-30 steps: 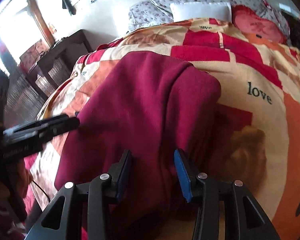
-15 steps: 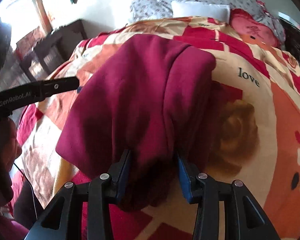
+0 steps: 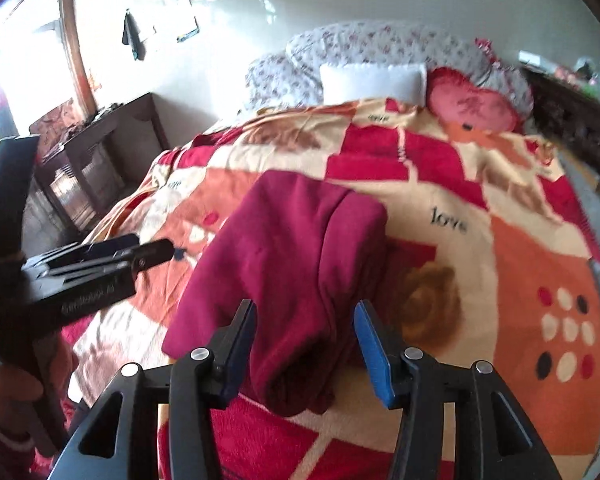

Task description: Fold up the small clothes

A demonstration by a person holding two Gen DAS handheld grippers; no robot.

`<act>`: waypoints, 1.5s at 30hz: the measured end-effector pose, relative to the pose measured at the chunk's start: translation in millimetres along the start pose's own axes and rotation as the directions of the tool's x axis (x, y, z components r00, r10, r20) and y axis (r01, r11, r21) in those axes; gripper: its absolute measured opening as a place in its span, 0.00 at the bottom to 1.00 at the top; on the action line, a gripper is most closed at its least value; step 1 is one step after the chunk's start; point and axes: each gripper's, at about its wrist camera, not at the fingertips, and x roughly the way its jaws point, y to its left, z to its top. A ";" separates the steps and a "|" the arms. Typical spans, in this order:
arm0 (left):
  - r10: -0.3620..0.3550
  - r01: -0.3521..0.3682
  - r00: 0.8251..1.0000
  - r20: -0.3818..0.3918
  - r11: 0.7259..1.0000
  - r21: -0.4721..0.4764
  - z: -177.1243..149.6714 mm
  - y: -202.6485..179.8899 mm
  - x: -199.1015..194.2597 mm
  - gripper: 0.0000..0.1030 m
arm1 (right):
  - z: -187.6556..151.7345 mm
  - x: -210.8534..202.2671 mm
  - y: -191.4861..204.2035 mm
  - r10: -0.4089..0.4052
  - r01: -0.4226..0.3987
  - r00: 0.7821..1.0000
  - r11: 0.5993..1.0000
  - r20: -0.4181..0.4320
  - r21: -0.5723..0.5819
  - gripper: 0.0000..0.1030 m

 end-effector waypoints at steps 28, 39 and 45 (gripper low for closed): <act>0.010 -0.011 0.997 0.076 1.000 0.011 -0.4 -4.0 -36.5 0.49 | 3.9 -5.7 11.8 -0.013 0.013 1.000 0.998 -0.001 0.059 0.48; 0.013 -0.014 0.998 0.063 1.000 0.004 -3.6 -6.2 -32.4 0.49 | 3.4 1.1 10.8 -0.007 0.008 1.000 0.997 -0.019 0.074 0.48; 0.011 -0.011 0.998 0.055 1.000 0.005 -3.3 -6.0 -28.3 0.49 | 1.9 4.3 10.6 -0.009 0.011 0.999 0.997 -0.032 0.073 0.48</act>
